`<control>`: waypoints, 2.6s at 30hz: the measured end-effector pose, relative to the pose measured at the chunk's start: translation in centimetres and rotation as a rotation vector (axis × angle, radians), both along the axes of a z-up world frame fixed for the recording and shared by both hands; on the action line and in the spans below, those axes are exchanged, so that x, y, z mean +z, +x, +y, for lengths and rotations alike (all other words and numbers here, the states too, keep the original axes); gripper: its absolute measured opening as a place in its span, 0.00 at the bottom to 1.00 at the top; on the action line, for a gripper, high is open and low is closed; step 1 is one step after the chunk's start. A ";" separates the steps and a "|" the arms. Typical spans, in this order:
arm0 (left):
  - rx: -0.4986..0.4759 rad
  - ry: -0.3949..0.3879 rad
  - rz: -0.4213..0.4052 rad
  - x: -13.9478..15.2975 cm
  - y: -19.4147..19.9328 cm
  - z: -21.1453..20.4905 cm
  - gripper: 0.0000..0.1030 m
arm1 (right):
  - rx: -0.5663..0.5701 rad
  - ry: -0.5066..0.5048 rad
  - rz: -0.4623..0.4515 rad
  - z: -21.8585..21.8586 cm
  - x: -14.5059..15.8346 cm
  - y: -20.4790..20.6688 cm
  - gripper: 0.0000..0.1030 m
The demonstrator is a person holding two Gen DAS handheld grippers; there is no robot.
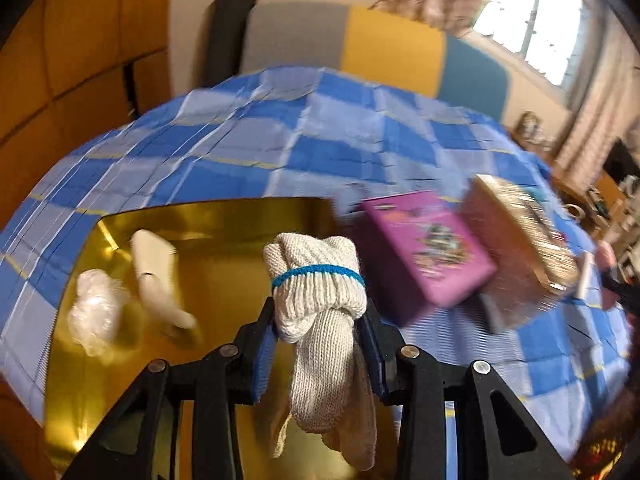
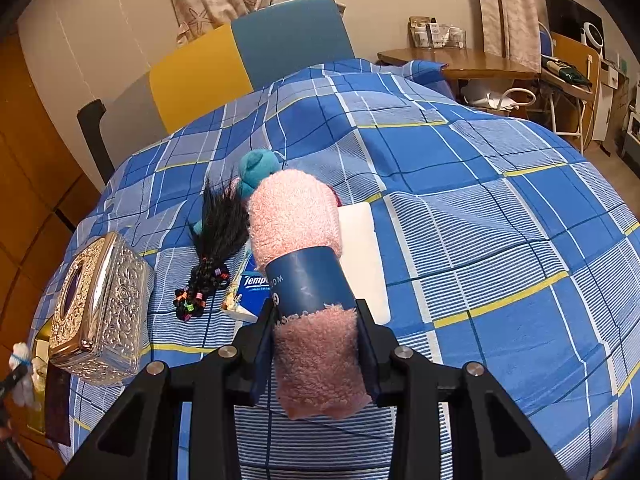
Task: Organize soft objects
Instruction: 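Carry the white glove to the gold tray and release it with the left gripper, then place the pink towel roll in the gold tray beside the glove, open right gripper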
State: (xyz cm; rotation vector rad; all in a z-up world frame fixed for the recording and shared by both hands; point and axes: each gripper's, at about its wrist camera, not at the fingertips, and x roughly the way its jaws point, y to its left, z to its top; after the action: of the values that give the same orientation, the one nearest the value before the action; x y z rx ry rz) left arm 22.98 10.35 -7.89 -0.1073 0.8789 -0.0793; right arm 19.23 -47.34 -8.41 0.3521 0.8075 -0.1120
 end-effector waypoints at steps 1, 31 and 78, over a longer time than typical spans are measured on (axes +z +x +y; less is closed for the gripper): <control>0.024 0.014 0.018 -0.4 0.9 0.7 0.38 | 0.000 -0.003 0.003 0.0 -0.1 0.0 0.35; 0.167 0.012 -0.071 -1.1 -4.2 4.8 0.91 | 0.023 -0.015 -0.049 4.5 1.0 -1.8 0.35; 0.311 0.026 -0.126 -1.5 -11.6 8.1 0.96 | 0.533 -0.125 0.145 52.9 -1.6 10.7 0.39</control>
State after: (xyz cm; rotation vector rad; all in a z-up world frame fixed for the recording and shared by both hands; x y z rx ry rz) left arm 11.34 18.47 -9.36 -0.2107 0.7285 0.2136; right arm 29.96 5.58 -9.98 0.0023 1.0082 0.3131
